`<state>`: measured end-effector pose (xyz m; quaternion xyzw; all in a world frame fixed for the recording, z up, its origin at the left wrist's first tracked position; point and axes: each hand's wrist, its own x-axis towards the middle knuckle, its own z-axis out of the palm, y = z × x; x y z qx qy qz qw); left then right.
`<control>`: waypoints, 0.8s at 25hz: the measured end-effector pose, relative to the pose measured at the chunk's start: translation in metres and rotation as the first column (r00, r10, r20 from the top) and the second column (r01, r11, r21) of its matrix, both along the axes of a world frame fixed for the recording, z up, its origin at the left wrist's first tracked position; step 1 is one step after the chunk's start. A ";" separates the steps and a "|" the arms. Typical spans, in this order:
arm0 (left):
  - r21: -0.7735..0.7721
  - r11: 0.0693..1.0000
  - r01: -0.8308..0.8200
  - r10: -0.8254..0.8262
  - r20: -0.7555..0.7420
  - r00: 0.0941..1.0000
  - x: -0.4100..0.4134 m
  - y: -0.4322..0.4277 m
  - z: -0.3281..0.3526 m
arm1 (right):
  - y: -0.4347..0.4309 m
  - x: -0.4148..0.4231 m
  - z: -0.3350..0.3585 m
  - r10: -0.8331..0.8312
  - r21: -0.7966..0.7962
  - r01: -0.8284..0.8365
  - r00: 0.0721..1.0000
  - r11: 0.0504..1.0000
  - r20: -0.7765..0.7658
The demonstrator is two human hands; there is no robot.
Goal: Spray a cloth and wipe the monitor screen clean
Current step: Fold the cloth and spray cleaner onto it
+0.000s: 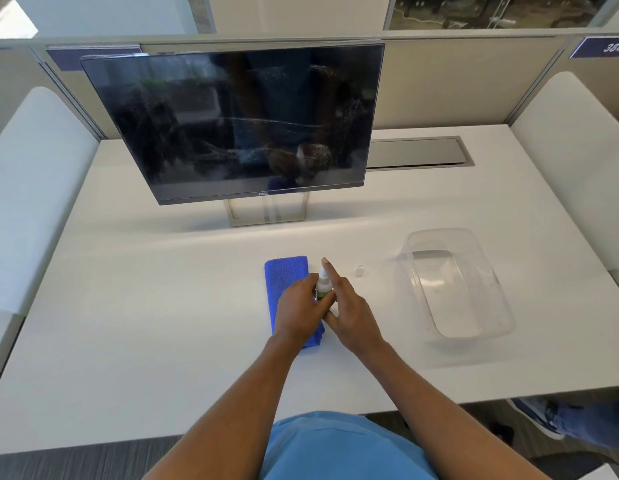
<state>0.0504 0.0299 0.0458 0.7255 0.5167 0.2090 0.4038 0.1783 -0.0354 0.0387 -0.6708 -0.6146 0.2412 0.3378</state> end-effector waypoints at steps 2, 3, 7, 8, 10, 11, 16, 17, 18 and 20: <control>-0.008 1.000 0.009 -0.009 0.003 1.000 -0.003 0.001 0.001 | 0.001 -0.005 0.000 -0.003 -0.031 0.002 0.999 1.000 -0.038; -0.017 1.000 0.015 -0.015 0.004 1.000 -0.005 0.002 0.001 | 0.002 -0.008 0.000 -0.012 -0.044 0.010 0.998 0.999 -0.063; -0.058 0.998 0.025 -0.023 0.031 0.999 -0.009 0.002 0.003 | 0.005 -0.021 0.004 -0.046 -0.087 0.034 0.990 0.996 -0.137; -0.077 0.996 0.044 -0.039 0.060 0.997 -0.012 0.003 0.003 | 0.006 -0.022 0.005 -0.046 -0.090 0.034 0.990 0.995 -0.136; -0.087 0.988 0.125 -0.111 0.151 0.982 -0.021 0.006 0.002 | 0.008 -0.026 0.008 -0.032 -0.075 0.023 0.992 0.997 -0.124; -0.072 0.985 0.155 -0.140 0.187 0.972 -0.026 0.007 0.000 | 0.009 -0.030 0.010 -0.014 -0.060 0.007 0.993 0.998 -0.113; -0.027 0.992 0.124 -0.110 0.292 0.950 -0.045 0.010 -0.007 | 0.017 -0.055 0.015 -0.009 -0.007 0.008 0.986 1.000 -0.169; -0.031 0.993 0.116 -0.102 0.295 0.950 -0.045 0.011 -0.007 | 0.019 -0.056 0.014 -0.016 0.005 0.018 0.976 1.000 -0.216; -0.042 0.994 0.103 -0.086 0.295 0.952 -0.044 0.013 -0.008 | 0.020 -0.056 0.013 -0.029 0.014 0.033 0.966 0.999 -0.255; -0.098 0.993 0.058 -0.029 0.277 0.960 -0.041 0.017 -0.008 | 0.023 -0.053 0.009 -0.059 -0.002 0.061 0.959 0.998 -0.276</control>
